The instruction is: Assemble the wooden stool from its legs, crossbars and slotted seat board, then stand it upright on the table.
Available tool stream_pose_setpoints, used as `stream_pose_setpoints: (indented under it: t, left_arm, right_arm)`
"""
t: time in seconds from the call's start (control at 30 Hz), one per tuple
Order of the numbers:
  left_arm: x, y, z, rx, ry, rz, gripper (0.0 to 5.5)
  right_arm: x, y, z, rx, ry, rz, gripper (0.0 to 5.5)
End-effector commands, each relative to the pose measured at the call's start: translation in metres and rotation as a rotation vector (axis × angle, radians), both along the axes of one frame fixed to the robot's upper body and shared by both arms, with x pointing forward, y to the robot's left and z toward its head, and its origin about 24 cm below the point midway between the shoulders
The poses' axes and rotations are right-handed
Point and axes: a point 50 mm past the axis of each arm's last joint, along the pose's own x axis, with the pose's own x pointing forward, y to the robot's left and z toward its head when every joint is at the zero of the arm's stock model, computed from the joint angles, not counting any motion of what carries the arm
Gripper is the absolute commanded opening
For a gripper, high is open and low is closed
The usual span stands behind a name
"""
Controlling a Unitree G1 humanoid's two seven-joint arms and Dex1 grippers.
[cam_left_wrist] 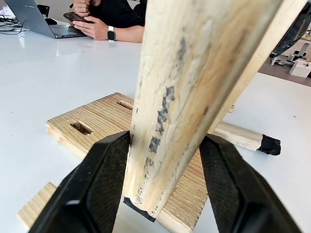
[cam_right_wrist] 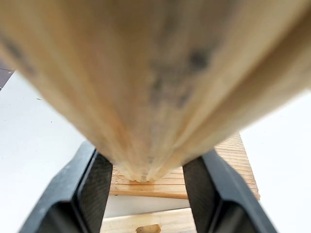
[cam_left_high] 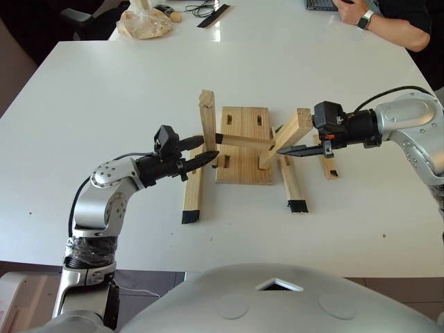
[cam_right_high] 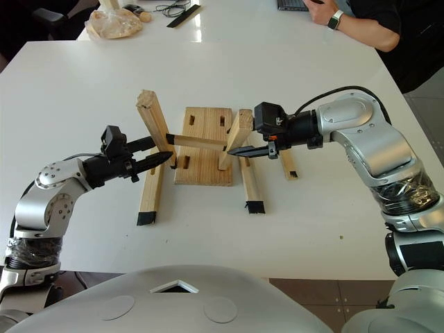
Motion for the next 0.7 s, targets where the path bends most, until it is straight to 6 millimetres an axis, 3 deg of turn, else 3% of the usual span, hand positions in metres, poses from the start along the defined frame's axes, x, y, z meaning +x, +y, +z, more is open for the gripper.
stream_pose_setpoints:
  t: [0.03,0.43,0.7]
  left_arm:
    - [0.009,-0.026,0.025,-0.204,-0.010,-0.054,2.26]
    - [0.016,-0.037,0.041,-0.264,-0.036,-0.020,2.26]
    - [0.009,-0.054,0.018,-0.316,0.046,0.013,2.26]
  right_arm:
    - [-0.032,0.017,-0.063,-0.187,0.189,0.135,2.01]
    - [-0.034,0.017,-0.066,-0.189,0.191,0.127,2.01]
    - [-0.034,0.019,-0.068,-0.192,0.192,0.133,2.01]
